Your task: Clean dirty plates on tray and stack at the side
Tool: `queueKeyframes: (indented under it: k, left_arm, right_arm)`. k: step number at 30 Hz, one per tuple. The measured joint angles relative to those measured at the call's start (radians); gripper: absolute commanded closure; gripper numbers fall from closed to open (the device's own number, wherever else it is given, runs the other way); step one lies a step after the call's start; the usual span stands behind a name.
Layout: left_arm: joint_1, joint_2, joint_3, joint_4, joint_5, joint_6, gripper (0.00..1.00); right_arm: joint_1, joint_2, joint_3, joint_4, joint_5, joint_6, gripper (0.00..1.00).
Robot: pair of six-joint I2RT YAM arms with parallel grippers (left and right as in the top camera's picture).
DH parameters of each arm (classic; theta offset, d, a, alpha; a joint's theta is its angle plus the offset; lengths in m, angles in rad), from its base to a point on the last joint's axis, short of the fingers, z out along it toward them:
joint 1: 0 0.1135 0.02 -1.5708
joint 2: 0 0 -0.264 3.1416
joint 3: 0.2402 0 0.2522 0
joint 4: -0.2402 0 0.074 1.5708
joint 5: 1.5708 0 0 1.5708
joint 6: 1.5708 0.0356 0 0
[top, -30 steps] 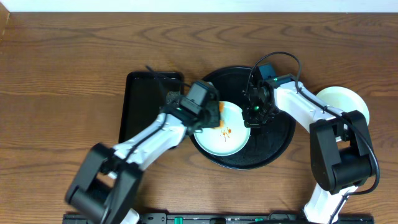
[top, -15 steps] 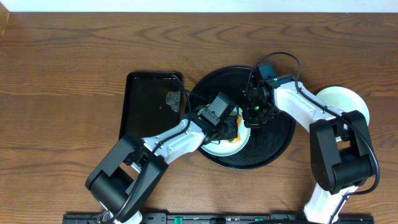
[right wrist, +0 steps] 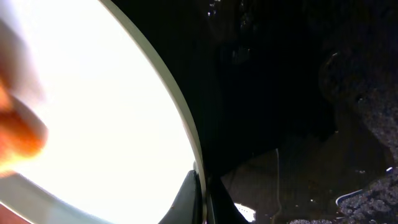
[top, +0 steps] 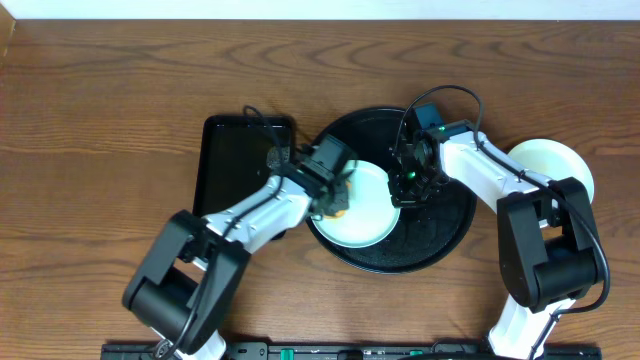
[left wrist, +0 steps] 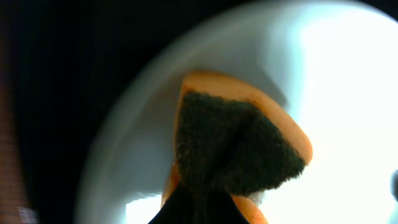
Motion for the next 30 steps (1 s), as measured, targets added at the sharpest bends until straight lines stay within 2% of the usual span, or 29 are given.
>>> queueKeyframes:
  k: [4, 8, 12, 17, 21, 25, 30]
  left_arm:
    - [0.061, -0.063, -0.012, -0.045, -0.008, 0.055, 0.92]
    - [0.114, -0.217, -0.015, -0.113, -0.027, 0.079, 0.92]
    - [0.173, -0.329, -0.015, -0.192, -0.042, 0.098, 0.92]
    - [0.265, -0.344, -0.019, -0.235, -0.055, 0.110, 0.92]
    - [0.341, -0.328, -0.035, -0.232, -0.061, 0.110, 0.93]
    - [0.384, -0.282, -0.048, -0.232, -0.064, 0.113, 0.92]
    - [0.392, -0.218, -0.053, -0.227, -0.063, 0.117, 0.92]
  right_arm:
    - [0.000, 0.000, 0.000, 0.007, 0.001, 0.000, 0.99]
    - [0.000, 0.000, -0.004, 0.048, 0.005, 0.000, 0.98]
    - [0.000, 0.000, -0.008, 0.121, 0.013, 0.003, 0.87]
    - [0.000, 0.000, -0.013, 0.209, 0.020, 0.005, 0.82]
    - [0.000, -0.008, -0.037, 0.251, 0.012, 0.003, 0.86]
    - [-0.001, -0.025, -0.073, 0.282, -0.007, -0.001, 0.99]
    - [-0.002, -0.032, -0.095, 0.283, -0.061, 0.000, 0.99]
